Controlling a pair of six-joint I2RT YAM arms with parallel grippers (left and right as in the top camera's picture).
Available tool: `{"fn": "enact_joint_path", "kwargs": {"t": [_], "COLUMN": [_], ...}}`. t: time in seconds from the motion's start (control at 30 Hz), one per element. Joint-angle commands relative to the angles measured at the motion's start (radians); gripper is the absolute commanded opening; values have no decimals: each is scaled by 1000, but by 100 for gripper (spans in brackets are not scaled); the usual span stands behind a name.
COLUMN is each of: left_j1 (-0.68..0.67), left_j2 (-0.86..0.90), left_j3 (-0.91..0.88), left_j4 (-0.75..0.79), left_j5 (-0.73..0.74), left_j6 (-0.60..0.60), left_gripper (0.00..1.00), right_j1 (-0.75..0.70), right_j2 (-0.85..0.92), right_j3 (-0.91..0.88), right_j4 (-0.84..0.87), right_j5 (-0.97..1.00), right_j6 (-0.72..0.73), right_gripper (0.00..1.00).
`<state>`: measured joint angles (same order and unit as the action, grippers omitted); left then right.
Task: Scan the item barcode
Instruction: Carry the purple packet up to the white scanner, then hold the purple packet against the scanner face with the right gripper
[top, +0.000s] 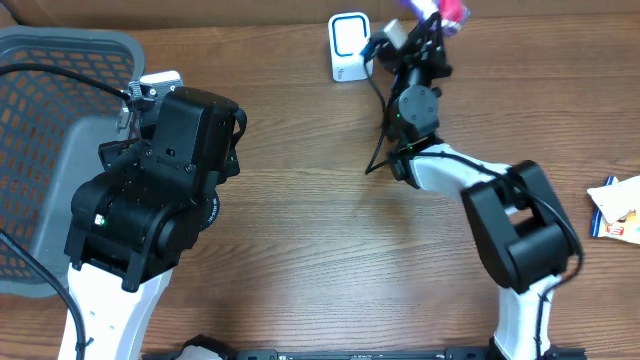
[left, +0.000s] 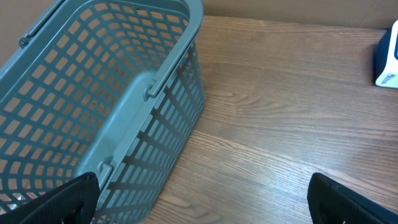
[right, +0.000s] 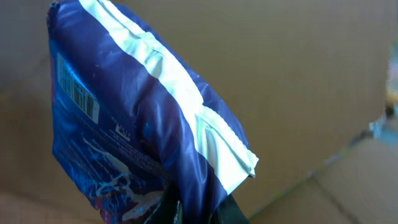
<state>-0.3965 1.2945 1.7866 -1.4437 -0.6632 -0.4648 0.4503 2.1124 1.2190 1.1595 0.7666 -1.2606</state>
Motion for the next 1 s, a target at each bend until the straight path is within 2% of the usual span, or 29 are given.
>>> {"fn": "enact_joint_path", "kwargs": {"t": [0.0,0.17,0.37,0.97], "left_j1": [5,5,5,5], "left_j2": [2,2,2,2], "left_j3": [13,13,13,13], "left_j4": [4,4,4,4], "left_j5": [-12,-12,-12,-12], "left_j6": [-7,-7,-7,-7], "left_gripper": [99,100,100,100], "right_j1": [-2,-3,-3,17], "right_j2": [55,145,246,401], "right_j3": [76,212,353,380], "right_j4": [25,2,-115,-137], "right_j5": [-67,-78,-114,-166], "right_j6": [-152,-188,-195,-312], "right_gripper": [4,4,4,4]}}
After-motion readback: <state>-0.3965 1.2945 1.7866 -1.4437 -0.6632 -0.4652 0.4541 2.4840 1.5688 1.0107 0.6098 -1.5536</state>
